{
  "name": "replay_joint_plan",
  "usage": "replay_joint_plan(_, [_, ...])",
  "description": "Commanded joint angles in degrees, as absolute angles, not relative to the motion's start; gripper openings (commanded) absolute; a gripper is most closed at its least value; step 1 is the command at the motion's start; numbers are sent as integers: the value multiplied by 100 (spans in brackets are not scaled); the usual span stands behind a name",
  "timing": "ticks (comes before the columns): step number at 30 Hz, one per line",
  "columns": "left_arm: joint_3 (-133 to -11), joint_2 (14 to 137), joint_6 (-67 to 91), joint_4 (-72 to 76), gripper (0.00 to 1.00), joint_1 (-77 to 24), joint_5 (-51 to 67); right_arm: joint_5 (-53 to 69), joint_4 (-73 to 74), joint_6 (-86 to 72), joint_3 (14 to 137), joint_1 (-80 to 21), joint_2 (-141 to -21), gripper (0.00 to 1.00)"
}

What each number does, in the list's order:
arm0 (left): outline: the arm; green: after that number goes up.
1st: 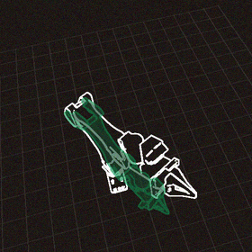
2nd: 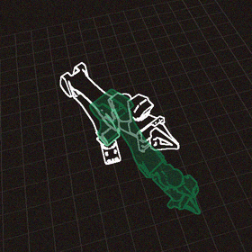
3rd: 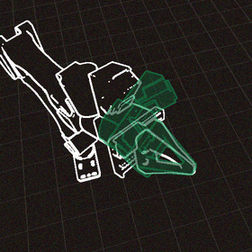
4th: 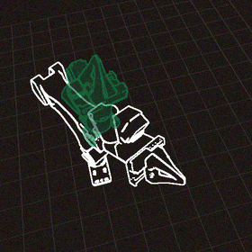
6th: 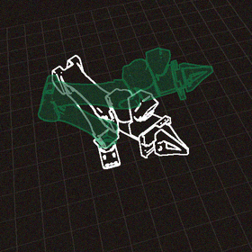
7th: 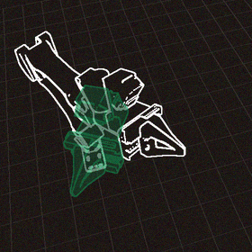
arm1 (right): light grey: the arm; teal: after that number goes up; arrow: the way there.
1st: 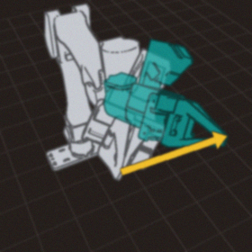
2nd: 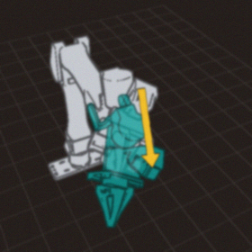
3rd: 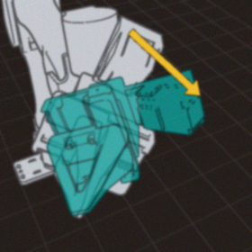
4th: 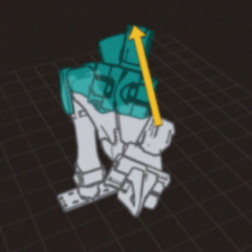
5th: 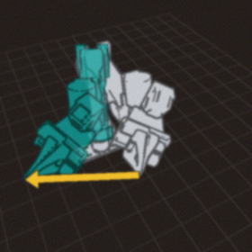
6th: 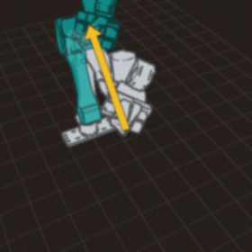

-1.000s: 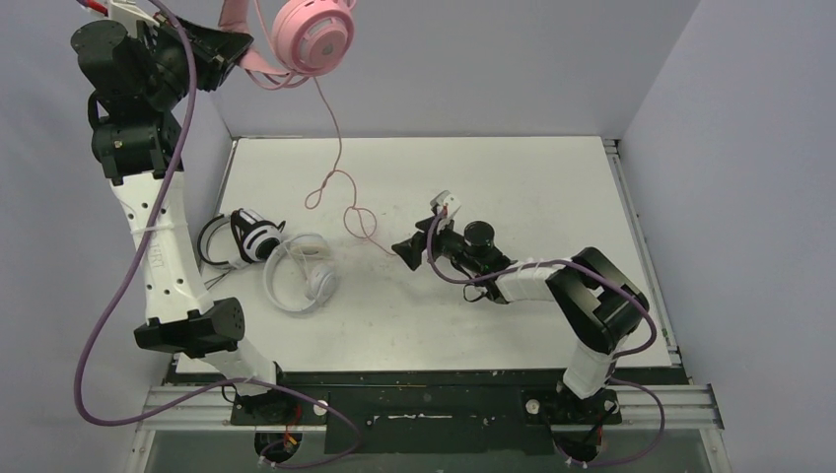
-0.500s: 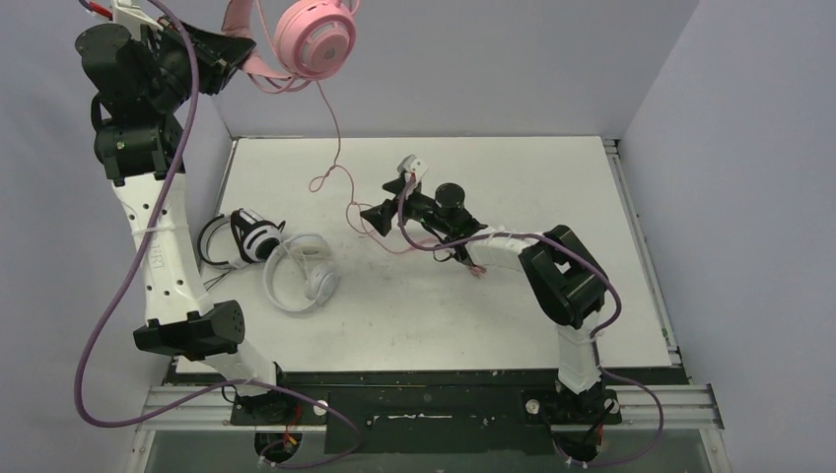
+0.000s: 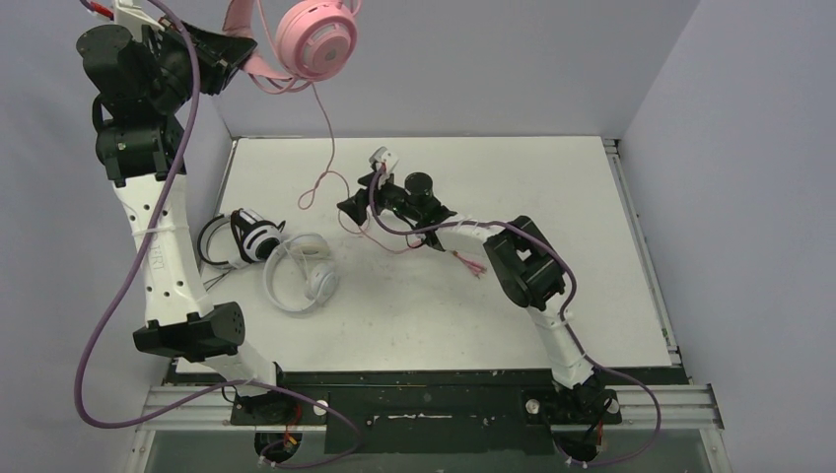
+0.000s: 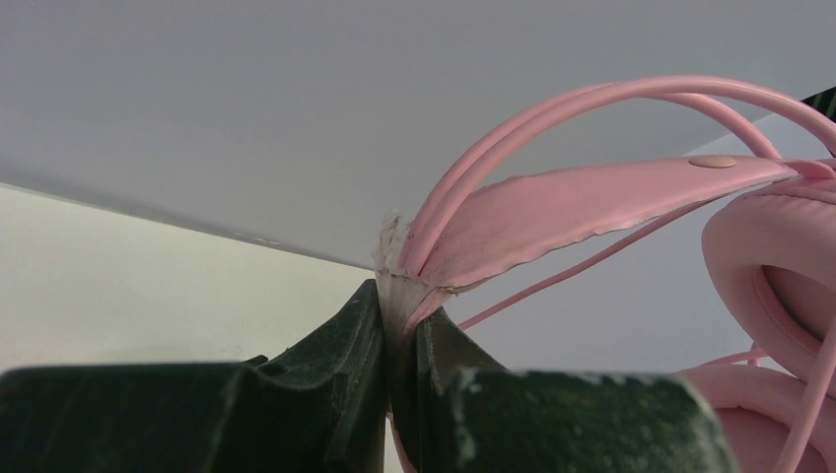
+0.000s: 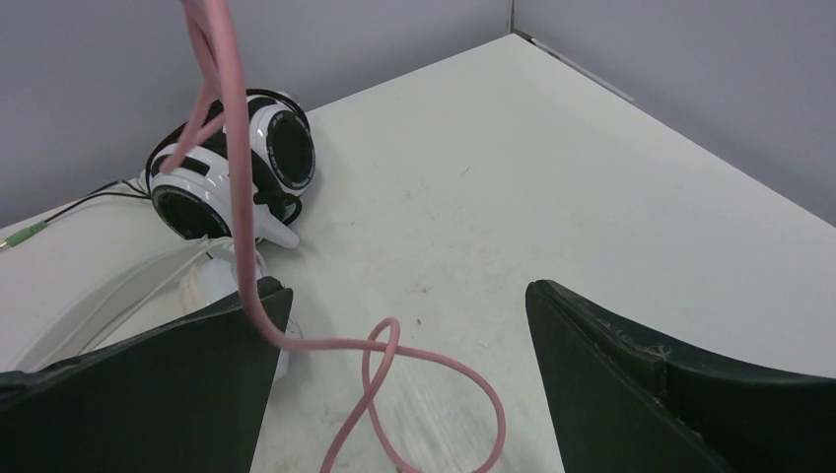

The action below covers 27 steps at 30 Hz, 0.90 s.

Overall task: Wrap the headphones
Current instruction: Place the headphones at the center of the board.

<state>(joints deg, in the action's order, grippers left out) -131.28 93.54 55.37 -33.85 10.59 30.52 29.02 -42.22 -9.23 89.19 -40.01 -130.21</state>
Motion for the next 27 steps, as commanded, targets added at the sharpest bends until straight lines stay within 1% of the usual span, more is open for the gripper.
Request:
replay_joint_plan(1, [-13157, 9055, 5820, -2823, 0, 1046, 3059, 3190, -4464, -1102, 9501, -4071, -13150, 92])
replay_joint_plan(5, [-13207, 9104, 5827, -2822, 0, 1046, 3059, 2979, -4615, -880, 8971, -4092, -12822, 95])
replay_joint_plan(6, [-13223, 9103, 5826, -2813, 0, 1046, 3054, 2946, -4683, -856, 8846, -4073, -12762, 93])
replay_joint_plan(7, [-13227, 9097, 5827, -2804, 0, 1046, 3046, 2956, -4701, -858, 8804, -4051, -12739, 88])
replay_joint_plan(8, [-13222, 9095, 5828, -2806, 0, 1046, 3042, 2984, -4665, -880, 8829, -4030, -12745, 77])
replay_joint_plan(9, [-13226, 9095, 5832, -2797, 0, 1046, 3041, 2999, -4608, -905, 8905, -4014, -12777, 58])
replay_joint_plan(10, [-13214, 9097, 5835, -2793, 0, 1046, 3040, 3013, -4531, -916, 8980, -4009, -12789, 33])
replay_joint_plan(11, [-13205, 9090, 5838, -2787, 0, 1046, 3030, 2989, -4460, -922, 9027, -4000, -12784, 15])
replay_joint_plan(12, [-13193, 9082, 5824, -2778, 0, 1046, 3009, 2900, -4431, -938, 8996, -4000, -12732, 2])
replay_joint_plan(13, [-13174, 9079, 5800, -2784, 0, 1054, 2973, 2817, -4460, -940, 8827, -3991, -12644, 0])
replay_joint_plan(17, [-13029, 9088, 5812, -2693, 0, 1122, 2764, 2312, -4475, -937, 7828, -3896, -11936, 0])
replay_joint_plan(23, [-13289, 9590, 6131, -2482, 0, 1342, 2447, 1966, -4367, -1206, 5513, -3854, -10281, 0])
replay_joint_plan(27, [-13531, 9849, 6090, -2589, 0, 1380, 2012, 1891, -3859, -1535, 4379, -3931, -9257, 0])
